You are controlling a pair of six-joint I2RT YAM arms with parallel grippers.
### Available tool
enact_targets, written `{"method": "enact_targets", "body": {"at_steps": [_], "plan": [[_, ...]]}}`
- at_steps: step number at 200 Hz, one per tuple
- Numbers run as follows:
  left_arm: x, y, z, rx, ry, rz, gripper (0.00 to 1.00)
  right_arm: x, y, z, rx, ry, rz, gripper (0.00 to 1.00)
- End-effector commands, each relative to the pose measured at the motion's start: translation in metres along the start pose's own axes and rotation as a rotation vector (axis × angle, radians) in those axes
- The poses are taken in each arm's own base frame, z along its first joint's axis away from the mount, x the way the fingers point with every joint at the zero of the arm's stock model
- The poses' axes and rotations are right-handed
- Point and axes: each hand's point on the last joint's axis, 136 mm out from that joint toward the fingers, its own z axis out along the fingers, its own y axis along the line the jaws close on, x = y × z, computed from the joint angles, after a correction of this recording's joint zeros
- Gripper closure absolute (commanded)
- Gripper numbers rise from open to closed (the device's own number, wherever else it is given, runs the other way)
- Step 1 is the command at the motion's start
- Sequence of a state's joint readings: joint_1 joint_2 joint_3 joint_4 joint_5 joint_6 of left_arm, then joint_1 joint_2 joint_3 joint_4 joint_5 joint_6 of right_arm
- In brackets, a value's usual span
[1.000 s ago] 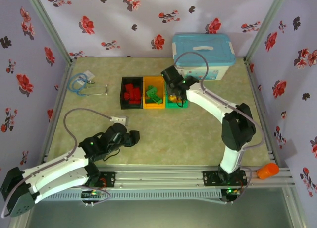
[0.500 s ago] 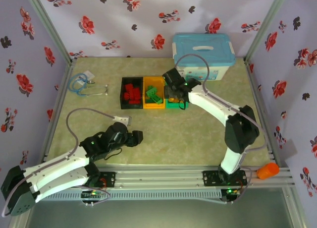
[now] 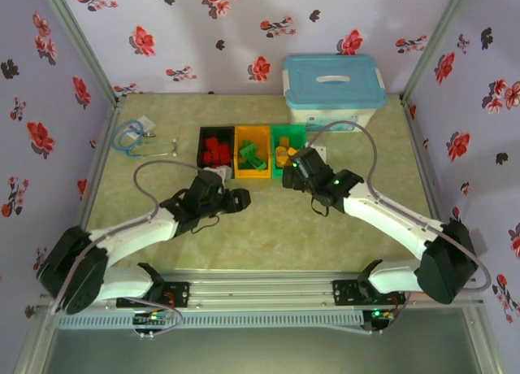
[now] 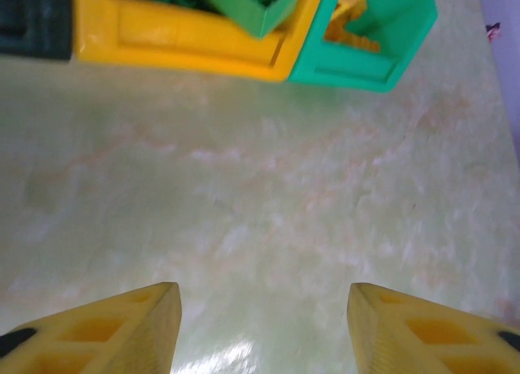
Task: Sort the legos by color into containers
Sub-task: Move the lego into the container.
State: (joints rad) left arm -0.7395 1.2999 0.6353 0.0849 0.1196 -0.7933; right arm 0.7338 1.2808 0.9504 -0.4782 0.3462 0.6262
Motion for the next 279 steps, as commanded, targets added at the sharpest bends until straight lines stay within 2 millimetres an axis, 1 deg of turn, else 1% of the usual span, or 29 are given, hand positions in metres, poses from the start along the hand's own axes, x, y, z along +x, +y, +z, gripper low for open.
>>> {"method": "enact_targets", "body": {"at_steps": [1, 35, 57, 88, 127, 151, 172, 185, 211, 238, 246, 258, 279], "plan": [[-0.03, -0.032, 0.014, 0.117, -0.016, 0.004, 0.45, -0.006, -0.001, -0.012, -0.037, -0.053, 0.07, 0.14], [-0.052, -0.036, 0.05, 0.09, 0.01, 0.008, 0.43, -0.004, -0.011, -0.027, -0.056, -0.091, 0.099, 0.13], [-0.064, -0.044, 0.068, 0.104, 0.018, 0.006, 0.43, -0.003, -0.021, -0.036, -0.046, -0.111, 0.108, 0.12], [-0.07, -0.037, 0.091, 0.097, 0.048, -0.035, 0.43, 0.001, -0.033, -0.042, -0.038, -0.124, 0.123, 0.11], [-0.067, -0.034, 0.109, 0.095, 0.072, -0.065, 0.42, 0.005, -0.043, -0.047, -0.034, -0.139, 0.139, 0.11], [-0.07, -0.034, 0.114, 0.099, 0.072, -0.067, 0.42, 0.006, -0.047, -0.048, -0.03, -0.145, 0.148, 0.11], [-0.075, -0.029, 0.119, 0.087, 0.07, -0.073, 0.43, 0.007, -0.049, -0.048, -0.03, -0.146, 0.152, 0.11], [-0.082, -0.025, 0.121, 0.081, 0.061, -0.082, 0.43, 0.008, -0.05, -0.048, -0.032, -0.144, 0.158, 0.11], [-0.099, -0.024, 0.121, 0.079, 0.035, -0.086, 0.43, 0.011, -0.05, -0.049, -0.044, -0.141, 0.17, 0.11], [-0.111, -0.02, 0.124, 0.06, 0.037, -0.077, 0.43, 0.013, -0.049, -0.05, -0.059, -0.138, 0.177, 0.11], [-0.113, -0.022, 0.122, 0.061, 0.04, -0.07, 0.43, 0.012, -0.048, -0.052, -0.065, -0.139, 0.174, 0.11], [-0.115, -0.027, 0.114, 0.067, 0.035, -0.052, 0.43, 0.012, -0.049, -0.056, -0.067, -0.142, 0.171, 0.1], [-0.117, -0.038, 0.089, 0.093, 0.007, -0.027, 0.37, 0.01, -0.057, -0.062, -0.043, -0.157, 0.157, 0.07]]}}
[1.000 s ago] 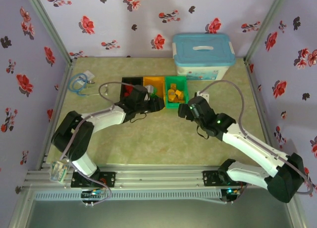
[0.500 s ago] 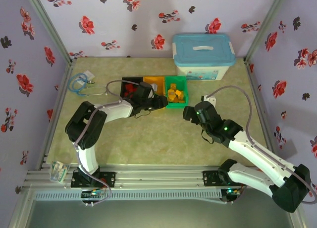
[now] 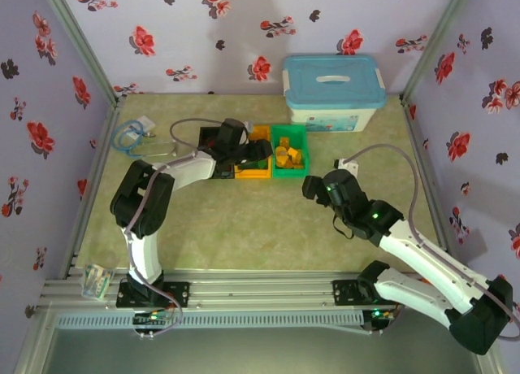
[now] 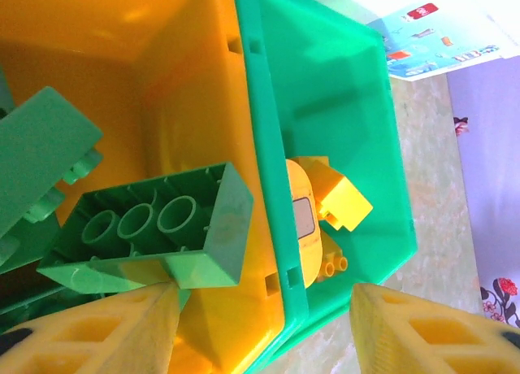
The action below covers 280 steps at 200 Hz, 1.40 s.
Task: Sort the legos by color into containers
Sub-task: Move the lego into the container, then reset both arms
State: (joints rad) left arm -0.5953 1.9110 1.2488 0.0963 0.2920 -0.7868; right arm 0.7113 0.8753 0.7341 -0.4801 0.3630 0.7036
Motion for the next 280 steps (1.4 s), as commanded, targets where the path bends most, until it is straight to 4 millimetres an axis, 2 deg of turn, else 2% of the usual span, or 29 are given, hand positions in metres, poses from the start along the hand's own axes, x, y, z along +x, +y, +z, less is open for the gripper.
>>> {"method": "enact_targets", "body": {"at_steps": [1, 16, 39, 58, 98, 126, 157, 195, 228, 249, 255, 267, 280], "plan": [[-0.001, -0.018, -0.028, 0.031, -0.008, 0.054, 0.37, 0.0, -0.013, -0.007, 0.042, -0.009, -0.006, 0.07], [-0.003, -0.024, -0.051, 0.03, -0.042, 0.083, 0.32, -0.003, -0.017, -0.011, 0.058, -0.02, -0.019, 0.05], [-0.009, -0.03, -0.091, -0.013, -0.103, 0.151, 0.31, -0.004, -0.02, -0.011, 0.069, -0.025, -0.037, 0.04], [-0.009, -0.024, -0.119, -0.073, -0.137, 0.201, 0.3, -0.005, -0.023, -0.009, 0.084, -0.038, -0.063, 0.03], [-0.005, 0.018, -0.166, -0.317, -0.209, 0.297, 0.23, -0.021, -0.034, -0.014, 0.147, -0.12, -0.12, 0.02], [-0.007, 0.043, -0.198, -0.467, -0.28, 0.346, 0.21, -0.033, -0.041, -0.02, 0.181, -0.193, -0.221, 0.01], [-0.015, 0.066, -0.24, -0.623, -0.42, 0.395, 0.19, -0.045, -0.064, -0.032, 0.287, -0.294, -0.256, 0.01], [-0.018, 0.095, -0.287, -0.854, -0.539, 0.459, 0.18, -0.04, -0.088, -0.036, 0.388, -0.343, -0.268, 0.01], [-0.01, 0.117, -0.31, -0.968, -0.607, 0.482, 0.15, -0.031, -0.105, -0.03, 0.459, -0.369, -0.303, 0.01], [-0.001, 0.127, -0.315, -0.986, -0.628, 0.494, 0.13, -0.022, -0.116, -0.023, 0.512, -0.384, -0.342, 0.01], [0.002, 0.13, -0.316, -0.991, -0.63, 0.49, 0.07, -0.023, -0.118, -0.023, 0.523, -0.398, -0.343, 0.01], [0.008, 0.137, -0.318, -1.004, -0.636, 0.479, 0.01, -0.023, -0.122, -0.027, 0.543, -0.393, -0.329, 0.01], [0.013, 0.145, -0.32, -1.03, -0.643, 0.476, 0.0, -0.025, -0.125, -0.03, 0.556, -0.406, -0.331, 0.01]]}}
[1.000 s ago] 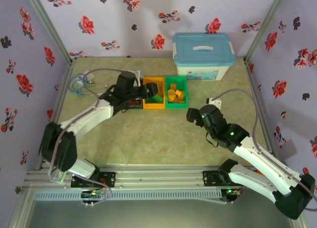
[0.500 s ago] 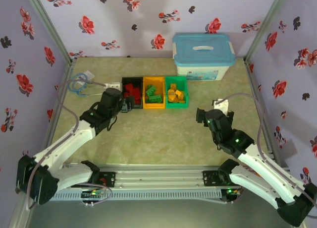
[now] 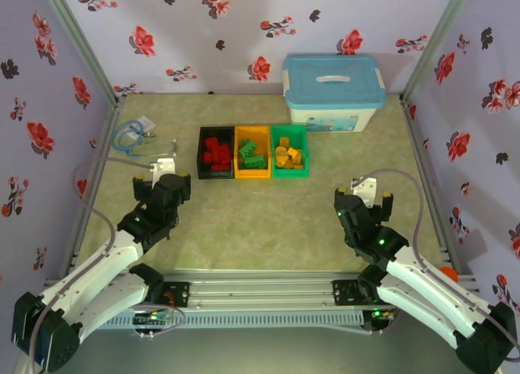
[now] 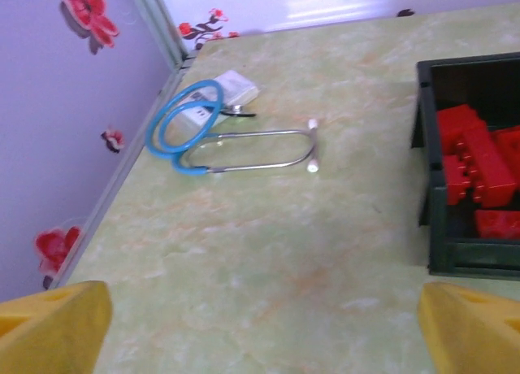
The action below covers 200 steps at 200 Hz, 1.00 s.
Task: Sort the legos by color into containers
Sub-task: Reset both arms
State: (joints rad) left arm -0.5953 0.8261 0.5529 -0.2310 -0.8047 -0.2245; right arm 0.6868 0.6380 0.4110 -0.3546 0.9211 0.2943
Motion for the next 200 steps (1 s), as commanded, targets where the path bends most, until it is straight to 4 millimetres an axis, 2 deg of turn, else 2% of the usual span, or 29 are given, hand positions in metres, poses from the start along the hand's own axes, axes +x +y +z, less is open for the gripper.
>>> {"method": "enact_targets", "body": {"at_steps": [1, 13, 37, 46, 58, 68, 99, 130, 137, 170, 200], "plan": [[0.001, 0.018, -0.001, -0.094, -0.048, -0.013, 0.0, -0.015, -0.018, -0.002, 0.086, -0.071, 0.034, 0.01], [0.009, 0.023, 0.0, -0.125, -0.051, 0.009, 0.0, -0.015, -0.016, -0.002, 0.072, -0.092, -0.009, 0.01], [0.019, 0.026, 0.002, -0.153, -0.049, 0.032, 0.0, 0.006, -0.019, 0.002, 0.082, -0.109, -0.038, 0.01], [0.019, 0.026, 0.002, -0.153, -0.048, 0.031, 0.0, 0.012, -0.021, 0.001, 0.069, -0.123, 0.0, 0.01], [0.019, 0.026, 0.002, -0.152, -0.048, 0.03, 0.0, 0.021, -0.012, 0.002, 0.001, -0.123, 0.009, 0.01], [0.019, 0.025, 0.003, -0.153, -0.046, 0.033, 0.0, 0.022, -0.009, 0.0, -0.035, -0.128, 0.006, 0.01], [0.022, 0.031, 0.004, -0.196, -0.051, 0.051, 0.0, 0.019, -0.026, -0.002, 0.031, -0.171, 0.07, 0.01], [0.046, 0.038, 0.01, -0.263, -0.056, 0.077, 0.0, 0.019, -0.031, 0.001, 0.054, -0.164, 0.086, 0.01], [0.062, 0.038, 0.013, -0.259, -0.041, 0.073, 0.0, 0.019, -0.032, 0.002, 0.063, -0.161, 0.09, 0.01], [0.064, 0.045, 0.013, -0.274, -0.041, 0.051, 0.0, 0.02, -0.039, 0.004, 0.094, -0.148, 0.107, 0.01], [0.059, 0.061, 0.003, -0.308, -0.128, -0.034, 0.0, 0.018, -0.04, 0.005, 0.105, -0.17, 0.111, 0.01]]}}
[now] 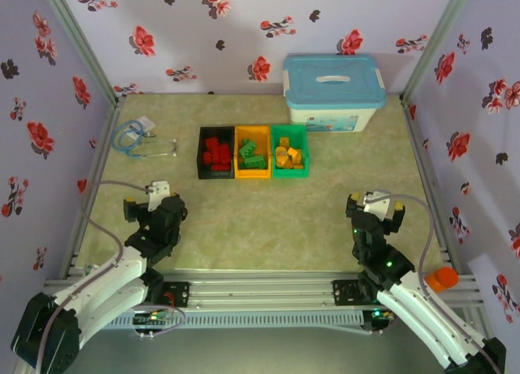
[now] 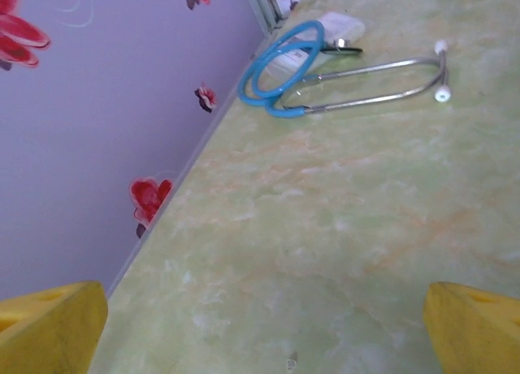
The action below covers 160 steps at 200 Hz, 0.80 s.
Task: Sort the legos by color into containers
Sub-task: Reset both arms
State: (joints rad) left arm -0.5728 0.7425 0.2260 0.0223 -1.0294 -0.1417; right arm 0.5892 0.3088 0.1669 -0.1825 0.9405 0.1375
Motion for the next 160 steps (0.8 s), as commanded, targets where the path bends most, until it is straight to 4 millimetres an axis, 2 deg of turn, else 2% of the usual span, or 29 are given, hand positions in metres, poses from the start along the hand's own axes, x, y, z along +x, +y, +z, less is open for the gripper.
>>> {"method": "enact_targets", "body": {"at_steps": [1, 27, 59, 82, 129, 160], "plan": [[-0.01, 0.021, -0.004, -0.072, -0.081, -0.113, 0.0, -0.006, -0.005, 0.002, 0.033, -0.037, 0.031, 0.01], [-0.011, 0.028, -0.009, -0.066, -0.124, -0.159, 0.0, -0.008, -0.007, 0.005, 0.047, -0.06, 0.044, 0.01], [-0.013, 0.022, -0.005, -0.053, -0.12, -0.147, 0.0, -0.012, -0.007, 0.008, 0.05, -0.101, 0.067, 0.01], [-0.013, 0.016, 0.005, -0.051, -0.087, -0.127, 0.0, -0.015, -0.007, 0.013, 0.046, -0.153, 0.113, 0.01], [-0.018, 0.003, 0.025, -0.022, -0.069, -0.137, 0.0, -0.009, -0.018, 0.034, 0.054, -0.145, 0.225, 0.01], [-0.017, 0.006, 0.036, -0.022, -0.058, -0.179, 0.0, -0.005, -0.019, 0.049, 0.061, -0.128, 0.255, 0.01]]}}
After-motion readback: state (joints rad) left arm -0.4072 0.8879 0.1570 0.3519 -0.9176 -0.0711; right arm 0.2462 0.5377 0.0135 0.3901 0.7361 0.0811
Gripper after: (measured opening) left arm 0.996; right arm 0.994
